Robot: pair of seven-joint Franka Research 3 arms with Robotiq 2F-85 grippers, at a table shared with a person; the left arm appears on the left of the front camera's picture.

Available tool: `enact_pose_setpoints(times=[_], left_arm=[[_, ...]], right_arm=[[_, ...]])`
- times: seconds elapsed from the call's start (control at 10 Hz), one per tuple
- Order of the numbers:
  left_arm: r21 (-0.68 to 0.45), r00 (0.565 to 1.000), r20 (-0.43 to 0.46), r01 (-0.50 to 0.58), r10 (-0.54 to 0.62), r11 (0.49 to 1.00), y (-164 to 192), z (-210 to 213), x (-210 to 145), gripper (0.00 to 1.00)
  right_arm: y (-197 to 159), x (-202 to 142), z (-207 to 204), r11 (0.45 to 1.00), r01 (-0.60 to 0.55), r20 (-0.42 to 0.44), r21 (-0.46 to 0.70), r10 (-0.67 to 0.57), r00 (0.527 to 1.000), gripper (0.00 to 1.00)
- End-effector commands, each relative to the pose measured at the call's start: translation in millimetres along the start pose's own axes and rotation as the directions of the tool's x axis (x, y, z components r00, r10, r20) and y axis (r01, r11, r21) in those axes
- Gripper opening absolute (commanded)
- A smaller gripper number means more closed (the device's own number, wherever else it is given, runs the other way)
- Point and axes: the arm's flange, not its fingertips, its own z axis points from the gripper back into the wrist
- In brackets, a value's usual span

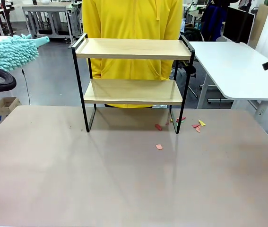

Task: Clean the shelf.
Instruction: Hand the Duster back to the human.

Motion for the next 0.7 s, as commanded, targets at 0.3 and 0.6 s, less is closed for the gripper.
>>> enact_pose_setpoints(times=[0.3, 0.6], left_arm=[[-0.005, 1.0, -0.001, 0.011, -0.011, 1.0, 6.5, -0.7, -6.9, 0.19], [-0.005, 1.0, -0.001, 0.011, -0.011, 1.0, 6.5, -0.7, -6.9, 0.19]], right_arm=[[0.7, 0.4, 1.4, 1.0, -0.016, -0.013, 0.002, 0.016, 1.0, 1.0], [0.7, 0.4, 1.4, 1.0, -0.016, -0.013, 0.002, 0.016, 1.0, 1.0]])
